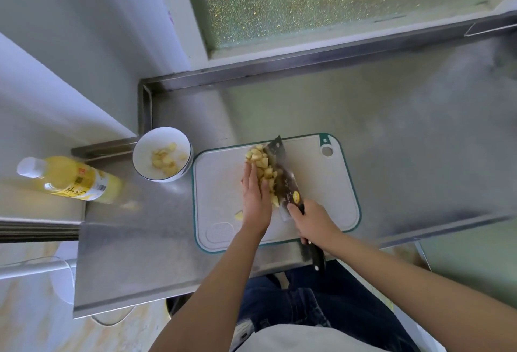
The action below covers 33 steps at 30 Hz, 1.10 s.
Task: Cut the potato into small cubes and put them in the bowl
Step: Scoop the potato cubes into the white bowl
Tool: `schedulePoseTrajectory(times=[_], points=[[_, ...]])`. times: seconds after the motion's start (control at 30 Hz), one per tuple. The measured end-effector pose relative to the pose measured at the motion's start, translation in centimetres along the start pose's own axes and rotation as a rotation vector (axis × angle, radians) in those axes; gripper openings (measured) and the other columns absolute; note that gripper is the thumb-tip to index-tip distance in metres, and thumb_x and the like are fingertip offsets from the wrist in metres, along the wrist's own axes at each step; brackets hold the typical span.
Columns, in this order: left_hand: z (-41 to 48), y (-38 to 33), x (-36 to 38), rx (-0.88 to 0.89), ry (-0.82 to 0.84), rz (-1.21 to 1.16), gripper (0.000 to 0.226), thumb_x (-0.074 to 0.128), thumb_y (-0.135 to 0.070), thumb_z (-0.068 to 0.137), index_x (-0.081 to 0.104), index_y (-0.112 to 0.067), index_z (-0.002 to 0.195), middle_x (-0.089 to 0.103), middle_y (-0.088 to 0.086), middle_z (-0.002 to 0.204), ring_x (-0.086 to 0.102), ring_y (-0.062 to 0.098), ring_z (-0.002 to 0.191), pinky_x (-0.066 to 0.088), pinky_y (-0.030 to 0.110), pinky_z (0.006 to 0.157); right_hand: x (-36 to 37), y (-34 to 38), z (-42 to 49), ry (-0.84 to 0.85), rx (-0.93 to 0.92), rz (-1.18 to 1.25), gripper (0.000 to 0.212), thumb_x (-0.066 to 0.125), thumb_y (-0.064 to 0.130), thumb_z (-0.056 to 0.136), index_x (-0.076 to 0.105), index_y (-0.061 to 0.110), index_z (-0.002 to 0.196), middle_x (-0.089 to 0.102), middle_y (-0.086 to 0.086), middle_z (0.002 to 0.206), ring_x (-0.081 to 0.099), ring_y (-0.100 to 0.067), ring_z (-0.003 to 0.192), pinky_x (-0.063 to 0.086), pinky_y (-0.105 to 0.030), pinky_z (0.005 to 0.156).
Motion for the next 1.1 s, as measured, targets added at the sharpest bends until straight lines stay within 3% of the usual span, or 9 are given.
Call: schedulePoseTrajectory(times=[0.13,0.27,0.43,0.57,0.7,0.83,0.97,1.1], points=[[0.2,0.1,0.3,-0.012,-0.025,0.004,0.048,0.03,-0.018,0.101,0.018,-0.014,0.147,0.01,0.0,0.157,0.006,0.017,0.145,0.006,0.026,0.115,0.9,0.2,0.0,0.073,0.019,0.079,0.021,0.043,0.024,0.096,0.045,0.012,0.08,0.042,-0.004,0.056,0.043,-0.016,0.037,0.043,-0.029,0.041],[0.3,-0.1,0.1,-0.011,-0.055,-0.065,0.048,0.031,-0.016,0.101,0.019,-0.011,0.147,0.017,0.005,0.155,0.015,0.018,0.143,0.015,0.036,0.119,1.3,1.0,-0.4,0.098,-0.007,0.105,0.022,0.04,0.023,0.097,0.043,0.017,0.076,0.041,-0.001,0.056,0.039,-0.014,0.038,0.041,-0.028,0.042],[0.2,-0.9,-0.7,0.03,-0.15,-0.14,0.047,0.031,-0.012,0.1,0.021,-0.008,0.145,0.024,0.008,0.152,0.02,0.019,0.141,0.017,0.037,0.118,1.5,2.2,-1.3,0.063,-0.088,0.001,0.019,0.038,0.022,0.097,0.047,0.013,0.082,0.046,0.0,0.053,0.041,-0.007,0.03,0.041,-0.028,0.04],[-0.1,-1.2,-2.1,0.04,-0.223,-0.205,0.044,0.029,-0.015,0.101,0.023,-0.009,0.144,0.026,0.007,0.15,0.024,0.017,0.138,0.02,0.027,0.115,2.3,3.8,-1.9,0.025,-0.171,-0.088,0.02,0.038,0.022,0.097,0.052,0.012,0.088,0.05,0.003,0.061,0.047,-0.009,0.04,0.038,-0.022,0.047],[0.3,-1.6,-4.5,0.081,-0.314,-0.21,0.042,0.029,-0.01,0.101,0.027,-0.008,0.142,0.032,0.009,0.145,0.03,0.018,0.135,0.025,0.025,0.112,3.3,6.0,-2.0,0.043,-0.211,-0.106,0.021,0.039,0.022,0.097,0.051,0.01,0.084,0.049,0.001,0.063,0.049,-0.01,0.039,0.037,-0.018,0.043],[1.6,-1.9,-7.4,0.099,-0.4,-0.179,0.042,0.029,-0.01,0.101,0.027,-0.006,0.143,0.031,0.009,0.146,0.027,0.017,0.137,0.019,0.003,0.105,4.1,9.0,-1.5,0.078,-0.228,-0.079,0.023,0.038,0.023,0.097,0.046,0.015,0.076,0.046,-0.001,0.062,0.046,-0.01,0.037,0.039,-0.021,0.035],[3.0,-2.4,-10.4,0.115,-0.484,-0.156,0.042,0.028,-0.01,0.101,0.027,-0.005,0.142,0.031,0.01,0.147,0.024,0.02,0.138,0.016,0.012,0.108,5.3,12.0,-0.4,0.104,-0.295,-0.123,0.024,0.038,0.025,0.096,0.051,0.006,0.087,0.048,-0.004,0.066,0.049,-0.018,0.047,0.049,-0.029,0.041],[4.5,-2.2,-13.2,0.09,-0.529,-0.135,0.042,0.029,-0.012,0.101,0.027,-0.005,0.142,0.033,0.013,0.144,0.027,0.024,0.136,0.02,0.027,0.112,6.4,14.8,0.6,0.139,-0.345,-0.102,0.021,0.038,0.019,0.094,0.049,0.009,0.081,0.044,-0.001,0.06,0.045,-0.01,0.04,0.038,-0.018,0.033]])
Point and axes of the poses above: each hand's wrist, its own z-axis towards the middle knuckle, its own x-axis out of the palm, y = z × x, the point moved 3 cm from there along z, towards the middle knuckle
